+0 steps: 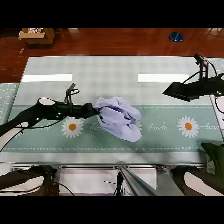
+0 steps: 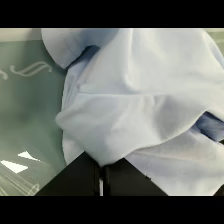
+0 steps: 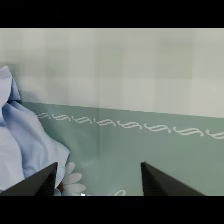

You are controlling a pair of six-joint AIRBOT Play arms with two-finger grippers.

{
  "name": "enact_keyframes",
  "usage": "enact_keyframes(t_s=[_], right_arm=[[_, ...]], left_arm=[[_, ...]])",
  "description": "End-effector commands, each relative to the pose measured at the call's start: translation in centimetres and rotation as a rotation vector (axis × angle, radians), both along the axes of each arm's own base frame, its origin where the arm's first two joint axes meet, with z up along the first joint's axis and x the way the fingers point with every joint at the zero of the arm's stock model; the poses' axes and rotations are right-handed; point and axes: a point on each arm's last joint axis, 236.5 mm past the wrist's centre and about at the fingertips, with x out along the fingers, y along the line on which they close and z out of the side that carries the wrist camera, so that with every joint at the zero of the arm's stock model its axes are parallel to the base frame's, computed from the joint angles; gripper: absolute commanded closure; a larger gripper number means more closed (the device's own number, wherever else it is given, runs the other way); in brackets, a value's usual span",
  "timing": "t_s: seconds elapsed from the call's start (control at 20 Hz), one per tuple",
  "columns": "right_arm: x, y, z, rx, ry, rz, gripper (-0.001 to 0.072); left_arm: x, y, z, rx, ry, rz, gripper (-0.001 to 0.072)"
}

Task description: Fold the shirts.

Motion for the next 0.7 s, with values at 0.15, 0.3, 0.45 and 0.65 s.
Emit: enact_keyframes(t_s=[0.15, 0.3, 0.45, 0.65], right_arm=[[-2.8, 4.8, -3.2, 0.238, 0.144, 0.078, 0.0123], [-5.2, 7.6, -5.7, 0.282, 0.192, 0.126, 0.0123], [-6.5, 11.0, -7.7, 0.226, 0.16, 0.216, 0.0123], [-4.1, 14.5, -8.1, 0.164, 0.031, 0.184, 0.0188]], left_arm=[[-0.7, -0.2, 0.3, -0.042, 0.032, -0.024, 0.0681], [-0.9, -0.2, 0.6, -0.056, 0.04, -0.03, 0.0681], [-1.0, -0.3, 0.8, -0.064, 0.042, -0.039, 0.0681], [-1.2, -0.4, 0.9, -0.07, 0.046, -0.047, 0.0681]])
